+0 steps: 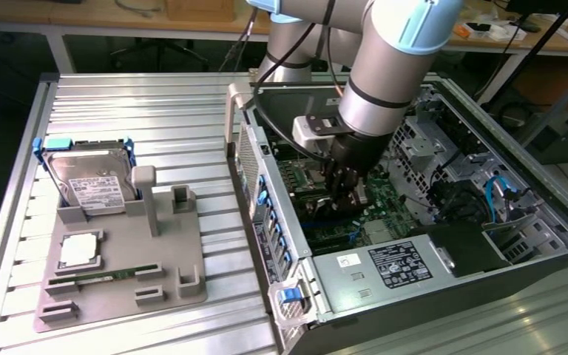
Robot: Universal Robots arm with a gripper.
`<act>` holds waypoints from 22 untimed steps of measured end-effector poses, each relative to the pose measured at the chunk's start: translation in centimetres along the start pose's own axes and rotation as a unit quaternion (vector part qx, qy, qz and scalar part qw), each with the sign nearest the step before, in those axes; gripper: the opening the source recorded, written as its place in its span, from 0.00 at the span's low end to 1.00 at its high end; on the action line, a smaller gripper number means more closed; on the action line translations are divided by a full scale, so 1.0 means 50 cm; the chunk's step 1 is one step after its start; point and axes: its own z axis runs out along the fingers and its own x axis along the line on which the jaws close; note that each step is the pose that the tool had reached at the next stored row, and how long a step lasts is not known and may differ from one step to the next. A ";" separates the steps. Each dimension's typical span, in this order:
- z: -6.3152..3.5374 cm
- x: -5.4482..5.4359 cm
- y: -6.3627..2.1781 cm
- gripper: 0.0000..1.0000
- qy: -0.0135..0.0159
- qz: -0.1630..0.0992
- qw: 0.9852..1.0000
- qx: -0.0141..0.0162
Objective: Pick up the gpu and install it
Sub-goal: 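Insert the gpu into the slot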
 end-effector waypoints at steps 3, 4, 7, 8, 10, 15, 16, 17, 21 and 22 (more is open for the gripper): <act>0.000 -0.003 0.000 0.27 0.000 0.000 1.000 0.000; 0.000 -0.004 0.000 0.27 0.000 0.000 1.000 0.000; 0.000 -0.004 0.000 0.27 0.000 0.000 1.000 0.000; 0.000 -0.005 0.000 0.27 0.000 0.000 1.000 0.000; -0.001 -0.005 0.000 0.27 0.000 0.000 1.000 0.000; -0.001 -0.005 0.000 0.27 0.000 0.000 1.000 0.000; 0.000 -0.005 0.000 0.27 0.000 0.000 1.000 0.000; 0.001 -0.005 0.000 0.27 0.000 0.000 1.000 0.000; 0.006 -0.005 0.000 0.27 0.000 0.000 1.000 0.000; 0.008 -0.005 0.000 0.27 0.000 0.000 1.000 0.000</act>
